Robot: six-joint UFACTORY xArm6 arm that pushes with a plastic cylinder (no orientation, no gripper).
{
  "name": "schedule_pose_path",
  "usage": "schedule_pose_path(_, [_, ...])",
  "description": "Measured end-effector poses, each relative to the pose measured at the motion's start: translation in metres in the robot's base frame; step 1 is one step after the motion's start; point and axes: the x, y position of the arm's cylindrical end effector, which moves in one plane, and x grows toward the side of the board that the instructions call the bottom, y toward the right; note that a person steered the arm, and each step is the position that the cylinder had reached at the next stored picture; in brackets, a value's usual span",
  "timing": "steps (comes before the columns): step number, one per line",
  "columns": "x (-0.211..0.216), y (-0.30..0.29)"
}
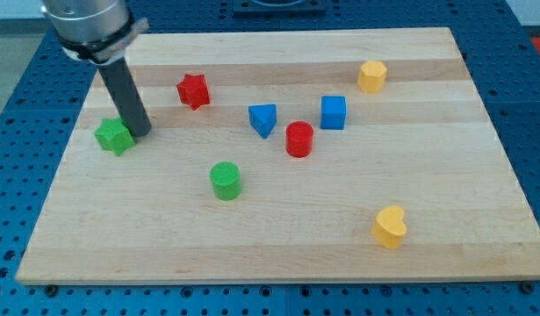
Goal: Push the red star at the top left of the blue triangle
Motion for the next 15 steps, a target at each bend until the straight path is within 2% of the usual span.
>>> schedule_pose_path(2, [-0.068,0.0])
schedule_pose_path(3, [-0.087,0.015])
schedule_pose_path(7, [-0.09,0.072])
schedule_pose_path(9, [-0.09,0.039])
schedule_pose_path(10, [-0.09,-0.013])
schedule_pose_path(11, [-0.09,-0.038])
schedule_pose_path(13, [-0.092,-0.032])
schedule_pose_path(15, [-0.093,0.01])
